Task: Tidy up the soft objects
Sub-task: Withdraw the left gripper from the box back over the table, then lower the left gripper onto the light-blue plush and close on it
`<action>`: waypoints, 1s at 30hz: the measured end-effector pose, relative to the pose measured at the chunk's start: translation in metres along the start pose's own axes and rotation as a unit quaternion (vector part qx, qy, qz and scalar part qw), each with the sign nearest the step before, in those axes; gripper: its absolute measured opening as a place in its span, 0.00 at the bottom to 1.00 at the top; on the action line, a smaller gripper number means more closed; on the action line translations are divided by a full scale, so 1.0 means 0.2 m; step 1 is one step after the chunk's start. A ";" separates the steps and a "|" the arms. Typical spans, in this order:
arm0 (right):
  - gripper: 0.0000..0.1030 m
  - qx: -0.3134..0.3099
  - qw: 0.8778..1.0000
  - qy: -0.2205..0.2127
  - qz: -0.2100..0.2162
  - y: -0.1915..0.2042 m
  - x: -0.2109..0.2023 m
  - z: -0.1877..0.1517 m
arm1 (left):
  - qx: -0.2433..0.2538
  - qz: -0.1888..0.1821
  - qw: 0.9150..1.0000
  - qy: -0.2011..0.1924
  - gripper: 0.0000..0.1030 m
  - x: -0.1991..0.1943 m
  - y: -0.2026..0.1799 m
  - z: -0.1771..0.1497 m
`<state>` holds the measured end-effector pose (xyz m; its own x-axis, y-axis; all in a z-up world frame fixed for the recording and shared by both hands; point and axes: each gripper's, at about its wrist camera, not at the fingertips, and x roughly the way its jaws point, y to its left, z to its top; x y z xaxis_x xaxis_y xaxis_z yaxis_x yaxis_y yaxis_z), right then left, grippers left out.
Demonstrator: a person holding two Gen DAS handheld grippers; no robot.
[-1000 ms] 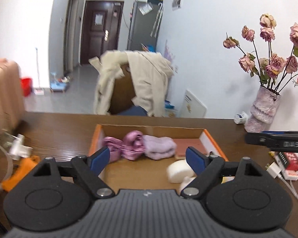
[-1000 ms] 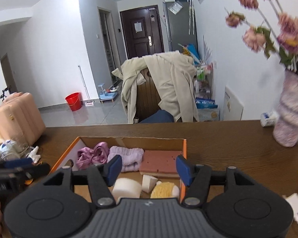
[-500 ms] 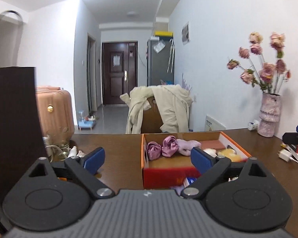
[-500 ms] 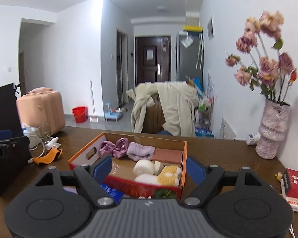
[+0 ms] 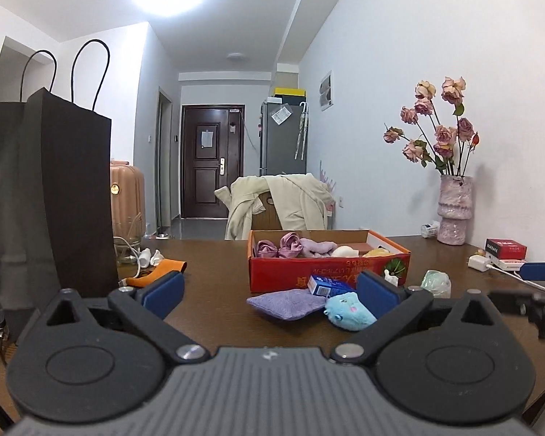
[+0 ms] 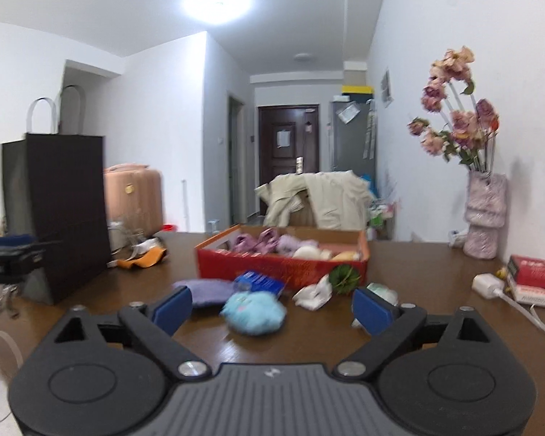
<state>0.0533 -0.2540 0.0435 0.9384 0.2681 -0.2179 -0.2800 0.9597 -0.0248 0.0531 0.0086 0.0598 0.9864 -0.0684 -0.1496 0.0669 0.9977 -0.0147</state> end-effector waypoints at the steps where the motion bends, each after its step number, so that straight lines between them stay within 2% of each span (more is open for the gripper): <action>1: 0.93 -0.015 1.000 0.005 0.003 0.01 0.00 -0.01 | -0.005 0.000 1.000 0.001 1.00 0.01 0.00 0.00; 4: 0.93 -0.024 1.000 0.011 0.000 0.03 0.03 -0.01 | -0.018 0.001 1.000 0.013 1.00 0.04 0.00 -0.01; 12: 0.91 0.002 0.999 0.038 0.003 0.00 0.15 -0.05 | -0.020 -0.010 0.998 0.053 1.00 0.20 -0.02 -0.06; 19: 0.90 0.017 0.998 0.062 0.006 -0.08 0.31 -0.04 | -0.025 -0.014 0.996 0.087 1.00 0.40 -0.06 -0.08; 24: 0.89 0.025 0.997 0.076 0.017 -0.14 0.46 -0.02 | -0.022 -0.032 0.994 0.107 0.99 0.57 -0.12 -0.07; 26: 0.87 0.032 0.996 0.086 0.021 -0.17 0.55 -0.01 | -0.022 -0.042 0.992 0.120 0.96 0.65 -0.15 -0.07; 27: 0.84 0.036 0.995 0.091 0.022 -0.18 0.59 -0.01 | -0.021 -0.048 0.990 0.128 0.93 0.69 -0.17 -0.07; 29: 0.83 0.045 0.993 0.103 0.022 -0.22 0.69 0.00 | -0.022 -0.060 0.988 0.142 0.79 0.78 -0.19 -0.07; 30: 0.83 0.050 0.993 0.107 0.022 -0.23 0.73 0.01 | -0.023 -0.067 0.987 0.147 0.76 0.81 -0.20 -0.07</action>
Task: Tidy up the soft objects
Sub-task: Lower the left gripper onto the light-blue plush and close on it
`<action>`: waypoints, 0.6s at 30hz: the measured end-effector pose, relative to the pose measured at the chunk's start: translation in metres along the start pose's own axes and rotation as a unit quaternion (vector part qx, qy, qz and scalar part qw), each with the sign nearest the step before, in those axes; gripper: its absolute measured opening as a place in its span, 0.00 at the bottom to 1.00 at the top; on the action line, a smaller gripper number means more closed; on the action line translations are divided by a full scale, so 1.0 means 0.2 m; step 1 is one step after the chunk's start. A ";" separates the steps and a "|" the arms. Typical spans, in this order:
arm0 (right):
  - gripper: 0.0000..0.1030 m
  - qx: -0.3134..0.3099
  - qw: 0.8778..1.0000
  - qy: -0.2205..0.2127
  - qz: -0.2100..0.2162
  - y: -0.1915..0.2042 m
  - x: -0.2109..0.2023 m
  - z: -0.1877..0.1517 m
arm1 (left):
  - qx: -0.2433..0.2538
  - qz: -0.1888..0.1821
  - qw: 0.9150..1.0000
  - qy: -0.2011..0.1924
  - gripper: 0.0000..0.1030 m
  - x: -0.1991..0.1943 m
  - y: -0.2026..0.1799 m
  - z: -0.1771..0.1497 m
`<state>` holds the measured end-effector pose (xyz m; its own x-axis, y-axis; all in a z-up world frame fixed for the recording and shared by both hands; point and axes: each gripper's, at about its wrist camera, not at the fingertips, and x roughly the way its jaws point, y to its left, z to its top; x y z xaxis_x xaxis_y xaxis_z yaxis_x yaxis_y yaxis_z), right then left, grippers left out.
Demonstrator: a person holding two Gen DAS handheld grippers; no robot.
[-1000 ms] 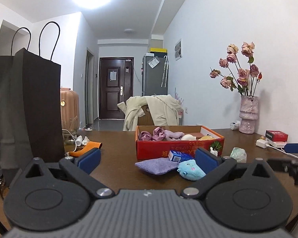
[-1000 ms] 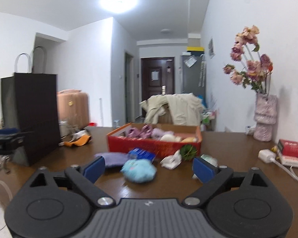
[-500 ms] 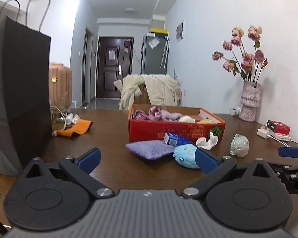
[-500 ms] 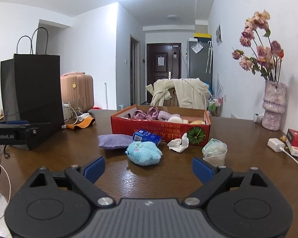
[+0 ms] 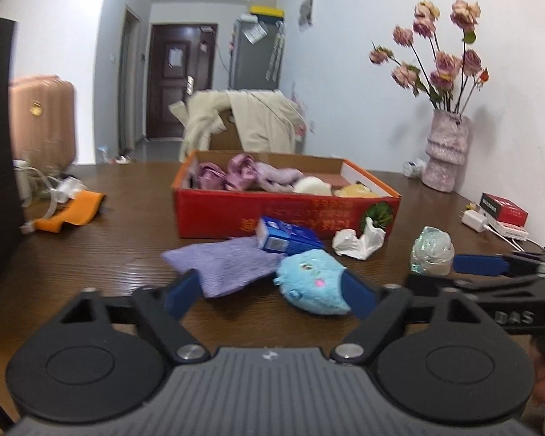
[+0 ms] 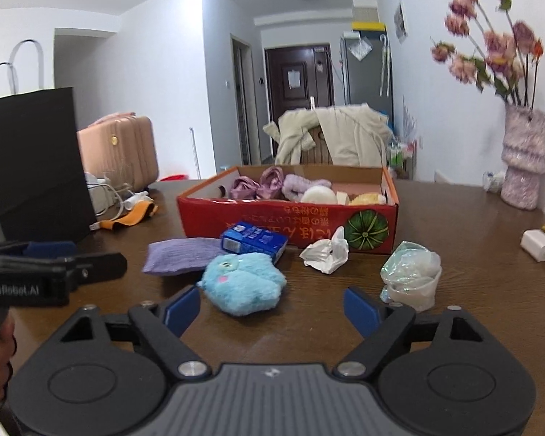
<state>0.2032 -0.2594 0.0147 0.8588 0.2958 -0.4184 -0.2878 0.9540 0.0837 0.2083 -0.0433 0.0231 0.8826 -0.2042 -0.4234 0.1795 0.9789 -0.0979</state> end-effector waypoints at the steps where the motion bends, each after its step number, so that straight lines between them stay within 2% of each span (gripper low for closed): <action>1: 0.80 0.004 1.000 0.004 0.001 -0.02 0.04 0.02 | -0.003 -0.009 1.000 0.007 0.73 0.04 0.00 0.01; 6: 0.68 0.020 0.999 0.018 0.028 -0.08 0.22 0.09 | -0.022 -0.048 0.998 0.038 0.55 0.21 -0.02 0.05; 8: 0.64 0.031 0.998 0.030 0.048 -0.10 0.30 0.11 | -0.030 -0.063 0.996 0.054 0.44 0.28 -0.02 0.06; 11: 0.55 0.036 0.996 0.050 0.065 -0.12 0.43 0.13 | -0.047 -0.063 0.994 0.077 0.41 0.39 -0.01 0.06; 15: 0.53 0.055 0.992 0.070 0.087 -0.17 0.59 0.15 | -0.070 -0.078 0.989 0.106 0.41 0.49 0.03 0.02; 18: 0.52 0.067 0.988 0.081 0.109 -0.20 0.69 0.15 | -0.086 -0.095 0.986 0.106 0.41 0.52 0.06 0.02</action>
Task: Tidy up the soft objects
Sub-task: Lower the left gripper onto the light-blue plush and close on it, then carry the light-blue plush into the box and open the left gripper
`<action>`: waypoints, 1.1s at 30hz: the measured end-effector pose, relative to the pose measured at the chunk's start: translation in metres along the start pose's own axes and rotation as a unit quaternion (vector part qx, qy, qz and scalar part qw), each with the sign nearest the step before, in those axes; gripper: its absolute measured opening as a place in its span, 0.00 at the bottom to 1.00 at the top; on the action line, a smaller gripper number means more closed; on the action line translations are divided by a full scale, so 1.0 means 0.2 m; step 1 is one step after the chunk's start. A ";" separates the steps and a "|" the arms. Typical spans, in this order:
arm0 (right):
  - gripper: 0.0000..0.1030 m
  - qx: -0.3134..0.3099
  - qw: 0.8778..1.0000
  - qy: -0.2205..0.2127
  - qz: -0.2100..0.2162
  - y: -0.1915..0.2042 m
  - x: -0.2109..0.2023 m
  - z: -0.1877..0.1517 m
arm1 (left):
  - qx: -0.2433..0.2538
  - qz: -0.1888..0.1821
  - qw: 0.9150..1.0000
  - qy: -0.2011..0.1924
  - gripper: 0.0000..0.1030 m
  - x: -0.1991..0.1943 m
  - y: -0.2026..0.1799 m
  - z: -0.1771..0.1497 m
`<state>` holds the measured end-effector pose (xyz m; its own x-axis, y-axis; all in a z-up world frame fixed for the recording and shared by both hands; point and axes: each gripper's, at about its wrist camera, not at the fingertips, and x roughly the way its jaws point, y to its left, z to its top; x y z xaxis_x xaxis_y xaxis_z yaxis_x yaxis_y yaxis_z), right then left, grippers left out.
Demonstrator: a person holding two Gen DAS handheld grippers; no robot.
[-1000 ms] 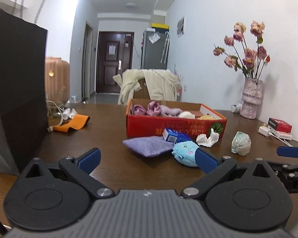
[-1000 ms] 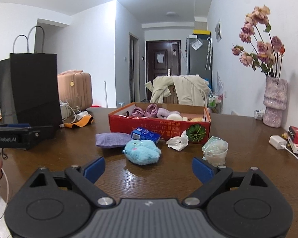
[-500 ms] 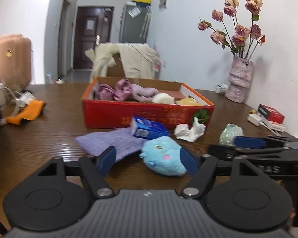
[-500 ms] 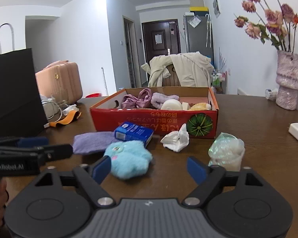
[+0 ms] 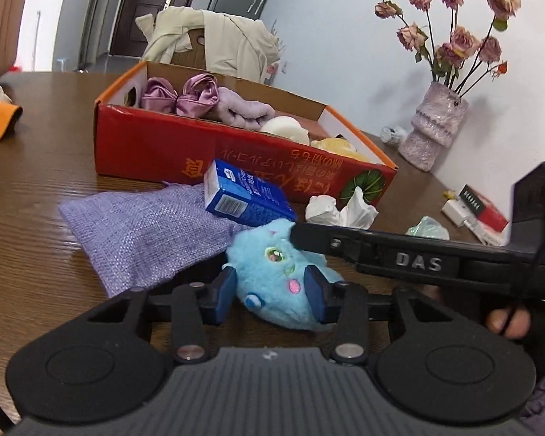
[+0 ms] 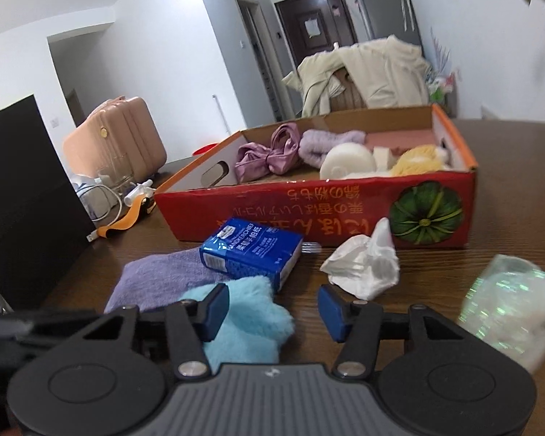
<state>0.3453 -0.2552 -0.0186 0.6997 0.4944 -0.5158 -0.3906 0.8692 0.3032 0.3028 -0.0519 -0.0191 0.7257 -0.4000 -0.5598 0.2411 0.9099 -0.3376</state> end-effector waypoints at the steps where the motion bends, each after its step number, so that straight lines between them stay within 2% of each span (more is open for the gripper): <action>1: 0.49 0.003 1.000 0.004 0.007 -0.01 0.02 0.00 | -0.003 -0.003 1.000 0.000 0.41 0.00 0.01 0.00; 4: 0.46 0.013 0.999 0.005 0.034 -0.03 0.05 0.00 | -0.018 -0.016 1.000 0.004 0.41 0.01 0.04 0.00; 11: 0.47 0.039 0.996 0.020 0.080 -0.07 0.08 0.00 | -0.041 -0.041 0.998 0.014 0.39 0.00 0.12 0.01; 14: 0.38 0.028 0.996 0.029 0.085 -0.05 0.04 -0.02 | -0.043 -0.024 0.999 0.008 0.40 -0.06 0.14 -0.01; 16: 0.24 0.023 0.996 0.023 0.078 -0.02 -0.01 -0.04 | -0.046 -0.011 0.999 0.004 0.40 -0.09 0.15 -0.02; 19: 0.09 0.028 0.997 0.016 0.070 0.03 -0.05 -0.09 | -0.052 -0.001 0.999 0.000 0.40 -0.14 0.16 -0.05; 24: 0.09 0.025 0.998 0.013 0.050 0.09 -0.09 -0.14 | -0.047 -0.008 0.999 0.000 0.40 -0.16 0.14 -0.07; 26: 0.15 0.039 0.998 -0.002 0.054 0.08 -0.10 -0.14 | -0.049 -0.010 0.999 0.000 0.36 -0.15 0.15 -0.08; 28: 0.36 0.058 0.996 -0.007 0.062 0.05 -0.09 -0.11 | -0.056 -0.024 0.998 -0.001 0.31 -0.14 0.16 -0.08; 33: 0.38 0.067 0.994 0.020 0.083 0.04 0.01 -0.10 | -0.066 -0.032 0.997 -0.002 0.28 -0.15 0.18 -0.09</action>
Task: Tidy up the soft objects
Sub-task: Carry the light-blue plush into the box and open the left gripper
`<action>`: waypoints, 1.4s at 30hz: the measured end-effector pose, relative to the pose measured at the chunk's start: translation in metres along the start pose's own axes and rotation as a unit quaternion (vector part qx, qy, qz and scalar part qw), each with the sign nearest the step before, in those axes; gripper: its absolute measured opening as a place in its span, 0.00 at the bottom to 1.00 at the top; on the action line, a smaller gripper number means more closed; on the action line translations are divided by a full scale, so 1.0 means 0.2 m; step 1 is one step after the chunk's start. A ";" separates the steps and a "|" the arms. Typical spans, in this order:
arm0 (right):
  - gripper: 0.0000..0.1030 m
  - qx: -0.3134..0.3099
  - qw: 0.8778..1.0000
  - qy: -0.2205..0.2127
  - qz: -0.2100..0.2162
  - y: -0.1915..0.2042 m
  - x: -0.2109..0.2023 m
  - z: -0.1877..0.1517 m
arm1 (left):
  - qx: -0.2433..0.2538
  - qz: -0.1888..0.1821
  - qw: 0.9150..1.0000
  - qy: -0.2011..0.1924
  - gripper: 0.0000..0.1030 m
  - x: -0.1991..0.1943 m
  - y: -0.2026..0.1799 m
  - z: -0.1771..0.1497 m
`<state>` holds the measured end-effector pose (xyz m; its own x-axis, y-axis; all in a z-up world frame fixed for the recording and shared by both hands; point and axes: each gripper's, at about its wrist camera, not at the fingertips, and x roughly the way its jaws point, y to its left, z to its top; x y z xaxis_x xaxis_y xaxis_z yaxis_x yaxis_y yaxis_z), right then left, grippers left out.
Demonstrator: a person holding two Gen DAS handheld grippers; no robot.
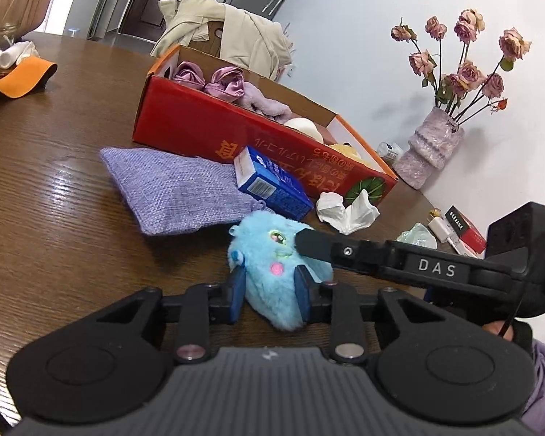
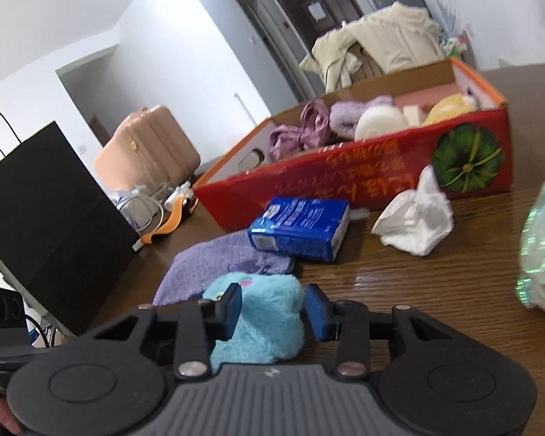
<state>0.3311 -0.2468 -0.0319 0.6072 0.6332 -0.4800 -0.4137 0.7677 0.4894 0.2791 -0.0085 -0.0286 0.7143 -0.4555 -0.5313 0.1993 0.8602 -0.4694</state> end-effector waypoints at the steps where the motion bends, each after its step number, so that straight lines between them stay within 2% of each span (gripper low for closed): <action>1: 0.38 0.007 1.000 0.001 0.005 0.00 0.01 0.00 | -0.003 -0.002 1.000 0.000 0.28 0.00 0.01 0.00; 6: 0.29 0.031 0.999 -0.007 0.008 -0.01 -0.03 -0.02 | 0.010 -0.009 1.000 -0.007 0.26 -0.05 -0.03 -0.01; 13: 0.29 0.038 0.998 -0.047 -0.006 0.09 -0.24 -0.11 | 0.028 -0.040 0.998 -0.026 0.26 -0.18 -0.12 -0.04; 16: 0.29 0.032 0.997 -0.064 -0.015 0.13 -0.32 -0.11 | 0.036 -0.049 0.998 -0.035 0.26 -0.22 -0.17 0.00; 19: 0.29 0.021 0.996 -0.084 -0.022 0.19 -0.37 -0.03 | 0.058 -0.048 0.996 -0.054 0.26 -0.25 -0.22 0.13; 23: 0.29 -0.001 0.995 -0.098 -0.028 0.28 -0.32 0.26 | 0.066 -0.040 0.994 -0.080 0.26 -0.21 -0.23 0.45; 25: 0.29 -0.018 0.994 -0.102 -0.034 0.31 -0.23 0.45 | 0.053 -0.032 0.995 -0.073 0.26 -0.12 -0.18 0.62; 27: 0.29 -0.027 0.996 -0.081 -0.041 0.29 -0.07 0.63 | 0.034 -0.022 0.998 -0.055 0.26 0.02 -0.10 0.79; 32: 0.29 0.007 0.998 -0.032 -0.059 0.14 0.36 0.93 | 0.005 0.011 1.000 -0.009 0.26 0.38 0.13 1.04; 35: 0.29 0.035 0.997 0.003 -0.067 0.02 0.61 0.99 | 0.033 0.044 0.998 0.006 0.23 0.56 0.19 1.09; 38: 0.28 0.055 0.996 0.035 -0.068 -0.06 0.81 1.01 | 0.067 0.054 0.996 0.029 0.21 0.70 0.21 1.09; 40: 0.26 0.053 0.994 0.044 -0.087 -0.06 0.90 1.00 | 0.084 0.066 0.994 0.025 0.21 0.72 0.22 1.07; 42: 0.26 0.040 0.993 0.048 -0.098 -0.05 0.95 0.98 | 0.089 0.062 0.994 0.019 0.21 0.71 0.24 1.07</action>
<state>0.5839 -0.1537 0.0157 0.6024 0.4809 -0.6371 -0.2364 0.8698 0.4330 0.5326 0.0169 0.0242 0.7152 -0.3483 -0.6060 0.2284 0.9359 -0.2683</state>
